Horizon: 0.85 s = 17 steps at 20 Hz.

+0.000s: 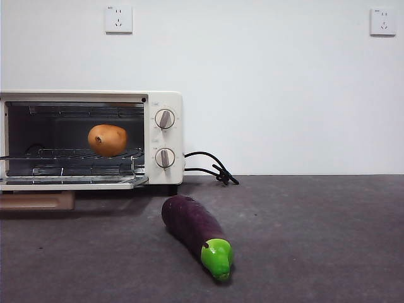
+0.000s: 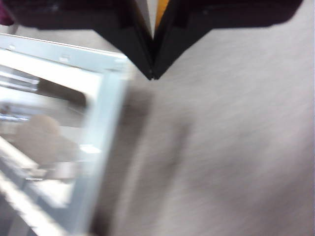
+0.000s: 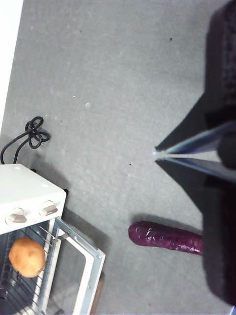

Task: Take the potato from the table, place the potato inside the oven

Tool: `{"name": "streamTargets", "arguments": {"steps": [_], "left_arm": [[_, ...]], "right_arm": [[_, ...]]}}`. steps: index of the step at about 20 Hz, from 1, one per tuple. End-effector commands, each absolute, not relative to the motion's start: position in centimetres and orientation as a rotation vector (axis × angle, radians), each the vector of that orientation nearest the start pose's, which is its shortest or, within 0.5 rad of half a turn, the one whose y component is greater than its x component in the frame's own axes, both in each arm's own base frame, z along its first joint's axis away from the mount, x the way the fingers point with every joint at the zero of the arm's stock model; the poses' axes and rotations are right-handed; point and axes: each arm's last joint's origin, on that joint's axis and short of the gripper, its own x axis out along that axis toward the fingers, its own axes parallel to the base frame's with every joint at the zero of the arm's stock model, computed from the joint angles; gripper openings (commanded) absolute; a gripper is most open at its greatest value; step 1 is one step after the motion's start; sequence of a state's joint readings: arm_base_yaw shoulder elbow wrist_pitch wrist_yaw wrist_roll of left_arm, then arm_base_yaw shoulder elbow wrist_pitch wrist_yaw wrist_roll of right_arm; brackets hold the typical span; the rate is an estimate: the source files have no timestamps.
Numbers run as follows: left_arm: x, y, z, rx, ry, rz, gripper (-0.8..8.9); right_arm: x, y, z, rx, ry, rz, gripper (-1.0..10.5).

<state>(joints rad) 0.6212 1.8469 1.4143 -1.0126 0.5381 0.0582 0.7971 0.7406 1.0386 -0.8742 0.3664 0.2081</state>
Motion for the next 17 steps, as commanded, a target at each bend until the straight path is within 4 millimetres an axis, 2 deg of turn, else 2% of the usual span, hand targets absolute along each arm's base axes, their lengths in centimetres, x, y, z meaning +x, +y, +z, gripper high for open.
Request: {"name": "streamTargets", "arguments": {"steps": [1,5,12,17], "left_arm": [[29.3,19.9,19.9,-0.807,1.264,0.043,-0.09],[29.4,19.5,18.1,-0.832,1.316,0.033,-0.09],[30.4,17.9,16.6,-0.801,1.402,0.03,-0.09],[31.0,17.1,16.4,-0.801,1.397,-0.012,-0.09]], "right_arm": [[9.4,8.1,35.7,-0.094,0.534,0.354,0.2],[9.9,8.6,35.4,-0.112,0.557,0.347,0.2],[11.6,10.4,34.2,-0.16,0.629,0.34,0.2],[11.8,10.8,34.5,-0.12,0.606,0.395,0.2]]}}
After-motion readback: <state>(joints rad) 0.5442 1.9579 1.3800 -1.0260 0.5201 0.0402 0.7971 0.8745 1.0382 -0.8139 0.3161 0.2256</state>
